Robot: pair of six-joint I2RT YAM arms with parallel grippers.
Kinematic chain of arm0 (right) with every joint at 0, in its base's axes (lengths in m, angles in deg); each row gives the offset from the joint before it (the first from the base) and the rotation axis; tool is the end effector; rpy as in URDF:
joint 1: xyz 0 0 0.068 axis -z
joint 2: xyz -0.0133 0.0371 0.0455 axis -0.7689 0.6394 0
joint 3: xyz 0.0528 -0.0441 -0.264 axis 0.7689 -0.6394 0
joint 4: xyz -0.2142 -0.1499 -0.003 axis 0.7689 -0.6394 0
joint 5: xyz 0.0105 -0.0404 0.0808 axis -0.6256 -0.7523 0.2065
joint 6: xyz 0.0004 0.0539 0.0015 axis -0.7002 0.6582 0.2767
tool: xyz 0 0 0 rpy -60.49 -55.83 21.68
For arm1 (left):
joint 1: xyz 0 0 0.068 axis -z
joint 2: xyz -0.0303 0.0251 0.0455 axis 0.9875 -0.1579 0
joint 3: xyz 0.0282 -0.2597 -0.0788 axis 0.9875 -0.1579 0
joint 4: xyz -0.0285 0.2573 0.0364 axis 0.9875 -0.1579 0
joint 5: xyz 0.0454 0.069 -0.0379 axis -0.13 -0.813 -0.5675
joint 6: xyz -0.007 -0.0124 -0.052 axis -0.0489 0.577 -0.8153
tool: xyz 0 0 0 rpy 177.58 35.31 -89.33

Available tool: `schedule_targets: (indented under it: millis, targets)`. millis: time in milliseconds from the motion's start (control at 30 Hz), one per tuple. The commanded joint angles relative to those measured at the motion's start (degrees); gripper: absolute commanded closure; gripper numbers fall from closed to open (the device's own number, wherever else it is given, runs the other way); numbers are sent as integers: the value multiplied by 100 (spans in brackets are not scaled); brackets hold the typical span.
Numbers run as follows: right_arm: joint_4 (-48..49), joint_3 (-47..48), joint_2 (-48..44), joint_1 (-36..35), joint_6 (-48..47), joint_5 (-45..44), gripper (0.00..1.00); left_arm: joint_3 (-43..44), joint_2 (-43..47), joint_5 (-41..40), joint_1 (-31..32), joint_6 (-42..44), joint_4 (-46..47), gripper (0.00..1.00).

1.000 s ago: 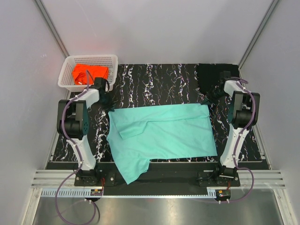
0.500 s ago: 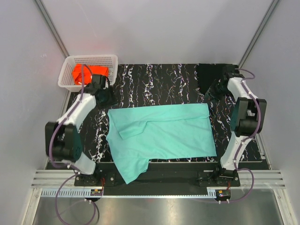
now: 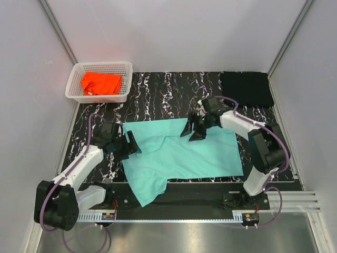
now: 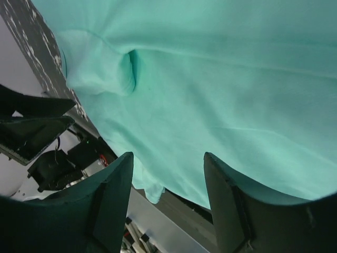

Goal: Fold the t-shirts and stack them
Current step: Fold the tshirt

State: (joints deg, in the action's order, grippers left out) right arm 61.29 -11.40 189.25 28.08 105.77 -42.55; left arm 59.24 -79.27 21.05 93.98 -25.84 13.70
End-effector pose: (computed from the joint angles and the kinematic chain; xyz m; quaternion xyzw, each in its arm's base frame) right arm 0.3171 0.1492 0.1962 0.0297 0.9353 0.3410 0.0891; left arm 0.1871 -0.0518 0.1995 -0.1467 0.9527 -0.1975 0.1786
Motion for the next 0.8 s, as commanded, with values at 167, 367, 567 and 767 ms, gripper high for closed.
schedule_targets:
  millis: [167,367,567,767]
  targets:
    - [1541,-325,363,-920,1088,659,48,-397,-136,393,-22,-51,1471,19]
    - [1647,0,837,-1105,1370,659,63,-160,-874,541,-49,-172,1664,33]
    - [1656,308,1312,-1351,1406,703,75,182,-1130,717,-93,-199,1665,62]
    - [1639,616,1717,-1500,1397,703,89,701,-1200,770,-356,-191,1516,70]
